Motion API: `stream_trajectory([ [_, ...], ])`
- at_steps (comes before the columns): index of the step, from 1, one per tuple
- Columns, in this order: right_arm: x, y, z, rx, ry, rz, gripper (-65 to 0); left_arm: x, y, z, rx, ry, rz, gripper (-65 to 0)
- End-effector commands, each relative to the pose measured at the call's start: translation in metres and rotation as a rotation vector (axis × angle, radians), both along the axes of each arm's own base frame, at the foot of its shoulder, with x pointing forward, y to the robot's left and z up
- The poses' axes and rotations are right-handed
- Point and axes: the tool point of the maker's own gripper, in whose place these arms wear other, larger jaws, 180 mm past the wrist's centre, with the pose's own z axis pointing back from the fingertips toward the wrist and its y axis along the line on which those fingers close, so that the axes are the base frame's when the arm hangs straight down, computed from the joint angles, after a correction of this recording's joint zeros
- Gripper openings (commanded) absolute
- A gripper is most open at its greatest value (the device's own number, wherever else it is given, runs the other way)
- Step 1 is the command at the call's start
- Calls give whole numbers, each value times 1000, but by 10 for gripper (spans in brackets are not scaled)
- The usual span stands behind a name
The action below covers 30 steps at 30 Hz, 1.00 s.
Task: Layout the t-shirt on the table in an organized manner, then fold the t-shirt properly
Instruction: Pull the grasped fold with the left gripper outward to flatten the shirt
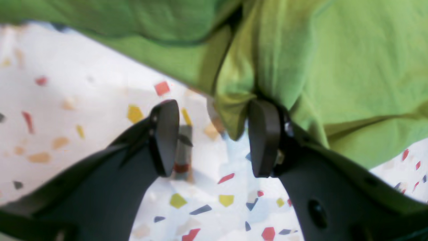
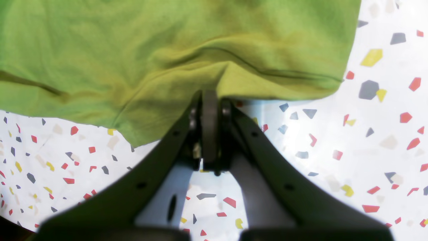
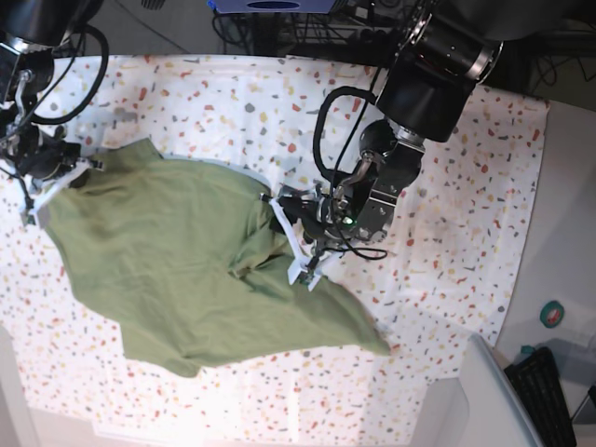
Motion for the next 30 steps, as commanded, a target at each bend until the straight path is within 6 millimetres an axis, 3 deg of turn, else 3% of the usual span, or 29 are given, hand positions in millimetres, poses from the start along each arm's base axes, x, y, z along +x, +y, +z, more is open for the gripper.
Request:
stream_trajectory([
  [1, 10, -7, 11, -17, -44, -3, -650, 15, -6, 14, -21, -50, -2, -383],
  [3, 10, -7, 11, -17, -44, -3, -650, 16, -6, 15, -21, -51, -2, -489],
  [5, 10, -7, 11, -17, -44, -3, -650, 18, -6, 16, -18, -57, -3, -642],
  [8, 11, -8, 12, -19, -47, -3, -650, 23, -4, 28, -24, -89, 1, -650],
  [14, 21, -16, 21, -40, -65, 2, -650, 27, 75, 80, 127, -195, 97, -650],
  [21, 37, -17, 58, -95, -113, 37, -650, 7, 128, 131, 167, -240, 224, -650],
  [25, 23, -18, 65, -130, -109, 52, -650, -24, 162, 117, 189, -151, 321, -650],
  [30, 1, -9, 42, -89, -69, 35, -650, -65, 184, 89, 215, -49, 381, -650],
])
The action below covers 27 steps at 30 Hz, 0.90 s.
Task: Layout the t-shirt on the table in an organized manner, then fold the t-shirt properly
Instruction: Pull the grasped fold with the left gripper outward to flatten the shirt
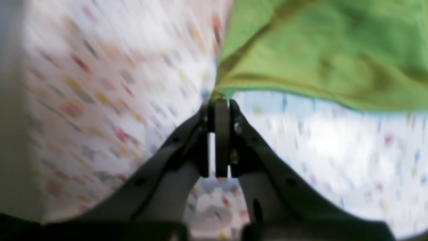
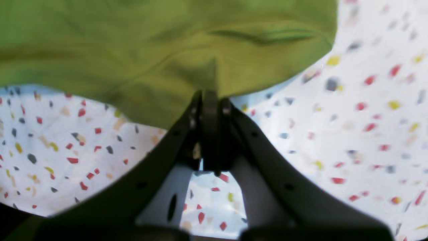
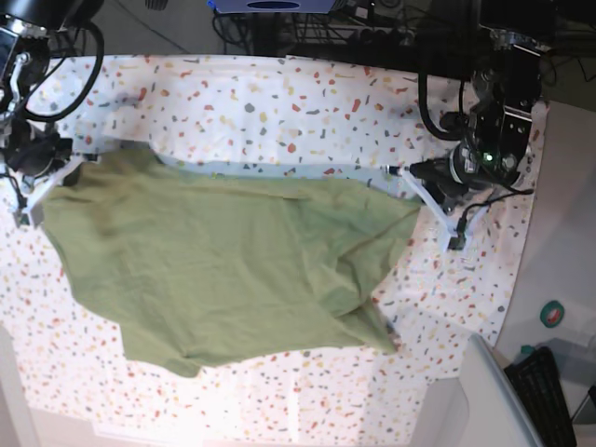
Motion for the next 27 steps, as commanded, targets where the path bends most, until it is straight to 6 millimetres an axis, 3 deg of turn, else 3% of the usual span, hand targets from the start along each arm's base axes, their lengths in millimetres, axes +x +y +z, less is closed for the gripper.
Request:
stream_trajectory([
  [1, 9, -7, 7, -15, -50, -2, -650, 7, 10, 9, 24, -40, 15, -650],
  [8, 0, -5, -7, 6, -28, -13, -650, -17, 19, -20, 32, 62, 46, -650],
  [13, -8, -5, -12, 7, -12, -13, -650, -33, 19, -29, 26, 103, 48, -627],
  [17, -13, -5, -13, 5, -6, -13, -650, -47, 27, -24, 24, 92, 75, -230],
  [20, -14, -5, -14, 6, -1, -14, -650, -47, 34, -4, -1, -38, 124, -21],
  [24, -18, -5, -16, 5, 6, -13, -650, -48, 45, 9, -164, -165, 192, 0],
  [27, -19, -5, -16, 5, 8, -13, -650, -52, 56, -9, -364, -146, 246, 0],
])
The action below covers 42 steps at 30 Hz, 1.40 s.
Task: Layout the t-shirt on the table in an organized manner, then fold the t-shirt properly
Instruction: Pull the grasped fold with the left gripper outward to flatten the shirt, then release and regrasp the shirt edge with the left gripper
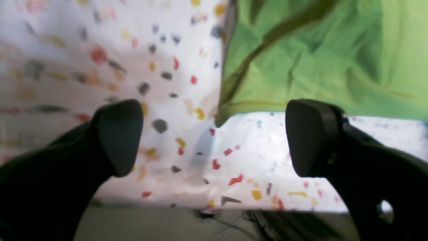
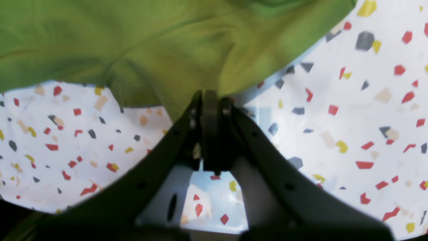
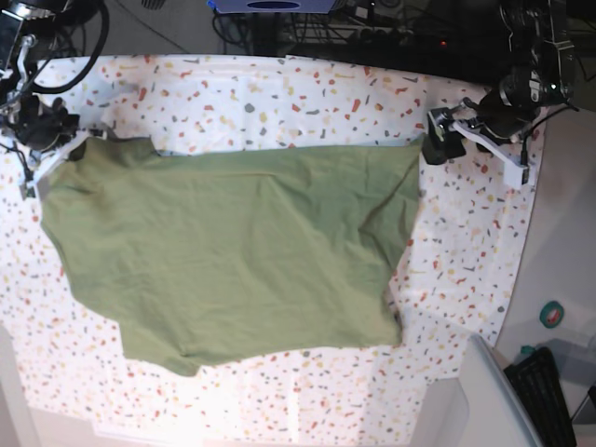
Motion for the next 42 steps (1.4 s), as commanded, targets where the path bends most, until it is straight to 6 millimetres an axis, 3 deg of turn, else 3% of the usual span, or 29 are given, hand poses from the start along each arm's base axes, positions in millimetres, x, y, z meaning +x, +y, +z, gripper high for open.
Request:
stream_trajectory([
  [1, 10, -6, 11, -15, -43, -1, -650, 8, 5, 3, -44, -36, -6, 0],
  [3, 10, -6, 11, -15, -43, -1, -650, 5, -2, -14, -120, -26, -53, 0],
  [5, 10, -6, 11, -15, -43, -1, -650, 6, -7, -17, -115, -36, -114, 0],
  [10, 10, -7, 9, -14, -39, -2, -650, 20, -16, 1, -36, -98, -170, 0],
  [12, 10, -7, 9, -14, -39, -2, -650, 27, -17, 8, -30, -121, -175, -44],
  [14, 10, -7, 10, -14, -41, -2, -650, 47, -19, 23, -16, -176, -189, -163],
  [19, 12, -7, 11, -16, -46, -1, -650, 89, -25, 28, 78, -109, -194, -624],
  [20, 12, -7, 11, -16, -46, -1, -650, 96, -30, 25, 92, -74, -206, -650],
  [25, 13, -6, 11, -13, -47, -2, -650, 124, -51, -4, 117, 44, -261, -650],
  [30, 13, -6, 11, -13, -47, -2, -650, 121, -59, -43, 111, 186, -300, -650],
  [33, 13, -6, 11, -13, -47, -2, -650, 124, -53, -46, 149, 201, -303, -650],
  [38, 13, -6, 11, -13, -47, -2, -650, 134, -25, -51, 334, 186, -319, -650],
  [42, 13, -7, 11, -14, -47, -2, -650, 141, -8, -59, 383, 201, -301, -650],
])
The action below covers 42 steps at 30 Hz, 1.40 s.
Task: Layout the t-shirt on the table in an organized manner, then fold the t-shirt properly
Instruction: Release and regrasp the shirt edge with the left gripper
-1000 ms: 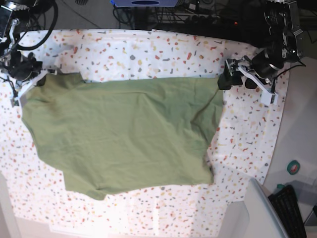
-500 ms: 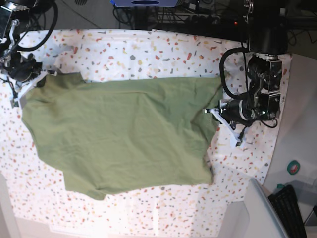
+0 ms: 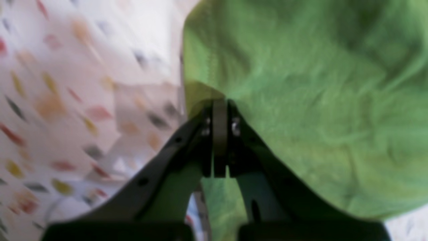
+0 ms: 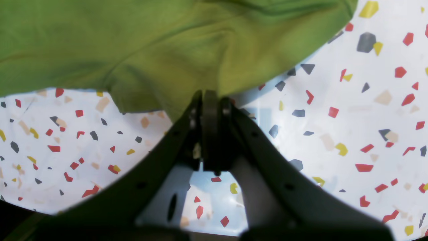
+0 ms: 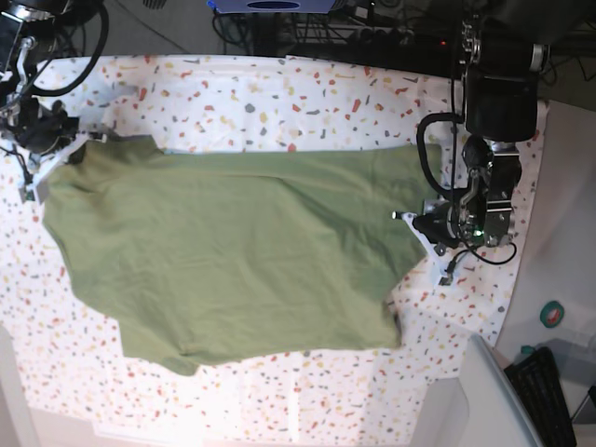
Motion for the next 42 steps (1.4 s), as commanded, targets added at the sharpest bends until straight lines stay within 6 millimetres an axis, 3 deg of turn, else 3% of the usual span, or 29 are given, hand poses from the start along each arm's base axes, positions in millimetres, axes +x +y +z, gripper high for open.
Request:
stream_trajectory([
  [1, 9, -7, 9, -15, -38, -1, -650, 6, 9, 6, 18, -8, 11, -650],
  [5, 7, -7, 8, -15, -35, -1, -650, 27, -8, 34, -60, -105, 8, -650],
  [9, 7, -7, 8, -15, -35, -1, -650, 24, -24, 71, -167, -146, -1, -650],
  [11, 7, -7, 8, -15, -35, -1, -650, 14, -12, 93, -248, -203, 64, -650],
  [13, 8, -7, 9, -15, -36, -1, -650, -1, 1, 102, -309, -231, 125, -650],
  [16, 9, -7, 9, -16, -38, -1, -650, -41, 12, 89, -370, -198, 194, -650],
  [17, 9, -7, 9, -16, -38, -1, -650, -52, 14, 84, -388, -183, 218, -615],
  [20, 9, -7, 9, -15, -38, -1, -650, -75, 16, 69, -422, -158, 265, -370],
  [24, 9, -6, 9, -13, -39, -2, -650, -86, 7, 58, -434, -139, 260, -211],
  [27, 13, -6, 11, -13, -48, -2, -650, -92, 12, 46, -438, -105, 291, -99],
  [35, 13, -6, 11, -13, -47, -2, -650, -87, 13, 27, -466, -60, 315, -81],
  [42, 13, -6, 11, -13, -47, -2, -650, -88, -29, 16, -518, -17, 231, -82],
])
